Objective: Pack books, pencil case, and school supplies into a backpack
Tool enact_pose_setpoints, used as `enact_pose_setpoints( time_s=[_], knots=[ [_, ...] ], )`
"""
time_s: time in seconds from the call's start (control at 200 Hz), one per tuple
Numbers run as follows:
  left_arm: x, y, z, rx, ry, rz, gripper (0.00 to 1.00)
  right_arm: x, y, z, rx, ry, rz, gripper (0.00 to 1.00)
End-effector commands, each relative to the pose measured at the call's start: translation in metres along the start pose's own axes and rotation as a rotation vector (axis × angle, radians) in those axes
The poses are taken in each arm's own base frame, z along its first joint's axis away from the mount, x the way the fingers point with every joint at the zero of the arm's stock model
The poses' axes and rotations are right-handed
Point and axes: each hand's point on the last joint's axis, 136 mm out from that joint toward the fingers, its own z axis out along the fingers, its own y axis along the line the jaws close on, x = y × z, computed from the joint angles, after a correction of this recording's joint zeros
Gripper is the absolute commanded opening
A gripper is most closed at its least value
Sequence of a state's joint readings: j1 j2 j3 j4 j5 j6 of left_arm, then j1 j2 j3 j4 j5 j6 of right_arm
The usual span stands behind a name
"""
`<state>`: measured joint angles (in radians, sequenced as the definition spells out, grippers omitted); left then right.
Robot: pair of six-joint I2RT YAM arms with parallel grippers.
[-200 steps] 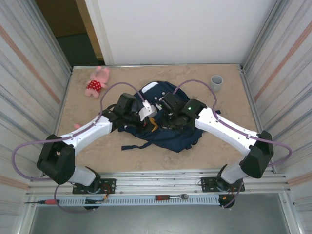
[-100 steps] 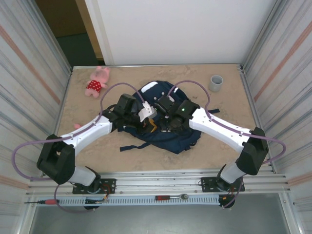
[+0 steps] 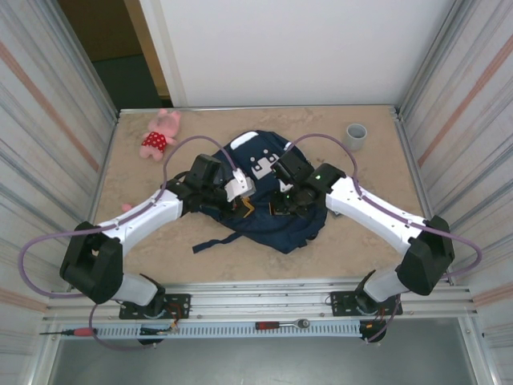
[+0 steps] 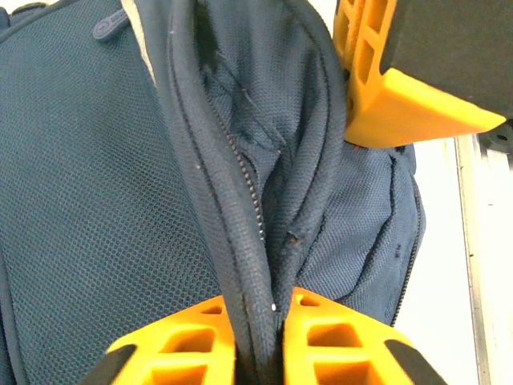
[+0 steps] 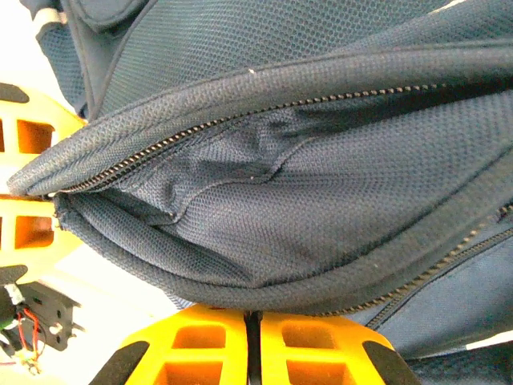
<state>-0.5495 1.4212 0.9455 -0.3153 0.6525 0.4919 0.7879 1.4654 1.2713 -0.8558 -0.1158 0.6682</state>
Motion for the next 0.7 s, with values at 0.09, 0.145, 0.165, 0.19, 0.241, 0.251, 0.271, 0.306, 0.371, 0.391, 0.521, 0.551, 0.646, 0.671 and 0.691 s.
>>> enact_pose_setpoints(
  time_s=[0.09,0.145,0.165,0.19,0.241,0.251,0.271,0.306,0.371,0.391,0.521,0.551,0.646,0.671,0.691],
  knots=[
    [-0.005,0.003,-0.03,-0.075,-0.041,-0.27,0.51,0.012,-0.022,0.011,0.081,0.02,0.038,0.0],
    [-0.006,0.003,-0.037,-0.107,-0.082,-0.36,0.58,0.012,-0.017,0.014,0.065,0.015,0.048,0.0],
    [-0.005,0.006,-0.039,-0.13,-0.093,-0.401,0.61,0.013,-0.016,0.015,0.059,0.016,0.051,0.0],
    [-0.002,0.009,-0.042,-0.165,-0.1,-0.457,0.63,0.013,-0.013,0.016,0.052,0.016,0.052,0.0],
    [0.009,0.019,-0.049,-0.244,-0.109,-0.589,0.65,0.014,-0.01,0.017,0.044,0.012,0.059,0.0],
    [0.012,0.021,-0.05,-0.263,-0.109,-0.619,0.66,0.014,-0.01,0.018,0.043,0.012,0.06,0.0],
    [0.019,0.026,-0.052,-0.296,-0.109,-0.675,0.66,0.016,-0.009,0.019,0.041,0.013,0.063,0.0],
    [0.033,0.032,-0.055,-0.343,-0.103,-0.774,0.66,0.016,-0.006,0.02,0.035,0.009,0.07,0.0],
    [0.058,0.041,-0.056,-0.396,-0.087,-0.951,0.65,0.018,-0.003,0.023,0.028,0.0,0.093,0.0],
    [0.065,0.044,-0.055,-0.403,-0.08,-0.988,0.65,0.02,-0.001,0.024,0.024,-0.003,0.096,0.0],
    [0.096,0.059,-0.044,-0.432,-0.031,-1.149,0.63,0.026,0.009,0.032,0.003,-0.018,0.122,0.0],
    [0.1,0.062,-0.039,-0.424,-0.024,-1.17,0.6,0.027,0.012,0.035,-0.005,-0.02,0.123,0.0],
    [0.104,0.077,-0.025,-0.412,-0.022,-1.196,0.55,0.029,0.025,0.041,-0.032,-0.025,0.113,0.0],
    [0.104,0.082,-0.021,-0.408,-0.024,-1.196,0.55,0.03,0.029,0.043,-0.039,-0.024,0.109,0.0],
    [0.102,0.087,-0.018,-0.407,-0.029,-1.194,0.55,0.03,0.032,0.045,-0.043,-0.025,0.105,0.0]
  ],
)
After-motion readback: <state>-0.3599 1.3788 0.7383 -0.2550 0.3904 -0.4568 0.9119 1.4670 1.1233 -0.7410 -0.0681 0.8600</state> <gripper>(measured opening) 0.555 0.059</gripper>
